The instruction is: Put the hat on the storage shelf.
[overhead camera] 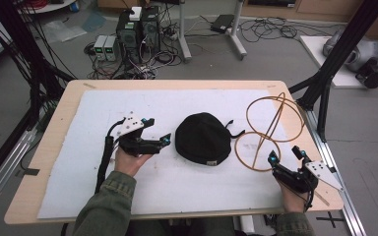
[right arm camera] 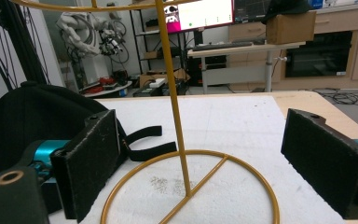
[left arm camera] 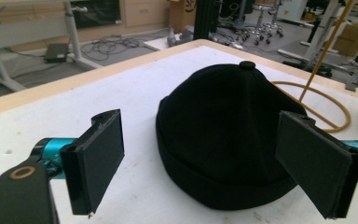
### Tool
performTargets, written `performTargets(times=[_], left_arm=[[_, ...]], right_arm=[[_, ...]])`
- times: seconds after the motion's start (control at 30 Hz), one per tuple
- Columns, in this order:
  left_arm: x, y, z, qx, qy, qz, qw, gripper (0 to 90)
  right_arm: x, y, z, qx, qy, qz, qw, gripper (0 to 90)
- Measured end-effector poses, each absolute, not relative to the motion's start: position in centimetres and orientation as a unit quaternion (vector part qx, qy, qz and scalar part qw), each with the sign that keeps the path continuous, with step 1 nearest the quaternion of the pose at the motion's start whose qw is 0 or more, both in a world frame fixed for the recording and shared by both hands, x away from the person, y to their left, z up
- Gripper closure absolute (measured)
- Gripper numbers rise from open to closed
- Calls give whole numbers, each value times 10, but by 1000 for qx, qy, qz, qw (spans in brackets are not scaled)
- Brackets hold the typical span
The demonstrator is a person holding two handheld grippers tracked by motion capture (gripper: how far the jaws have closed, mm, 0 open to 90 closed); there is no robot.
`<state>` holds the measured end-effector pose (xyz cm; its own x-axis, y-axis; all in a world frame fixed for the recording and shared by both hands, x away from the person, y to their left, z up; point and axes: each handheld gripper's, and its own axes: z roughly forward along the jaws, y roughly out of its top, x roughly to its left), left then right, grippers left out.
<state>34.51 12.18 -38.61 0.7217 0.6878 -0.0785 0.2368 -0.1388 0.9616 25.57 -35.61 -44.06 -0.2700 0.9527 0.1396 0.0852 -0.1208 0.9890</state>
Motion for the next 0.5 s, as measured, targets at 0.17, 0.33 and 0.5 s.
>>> performTargets(times=[0.17,0.33,0.5], left_arm=[[352,108,-389,741,306,186,568,156],[357,98,-392,751,306,186,555,157],[363,93,-396,752,311,176,553,157]], right_arm=[[256,-355,-440,473,546,584,370,105],[258,-353,-440,470,548,586,368,105],[258,-352,-440,471,548,586,366,105]])
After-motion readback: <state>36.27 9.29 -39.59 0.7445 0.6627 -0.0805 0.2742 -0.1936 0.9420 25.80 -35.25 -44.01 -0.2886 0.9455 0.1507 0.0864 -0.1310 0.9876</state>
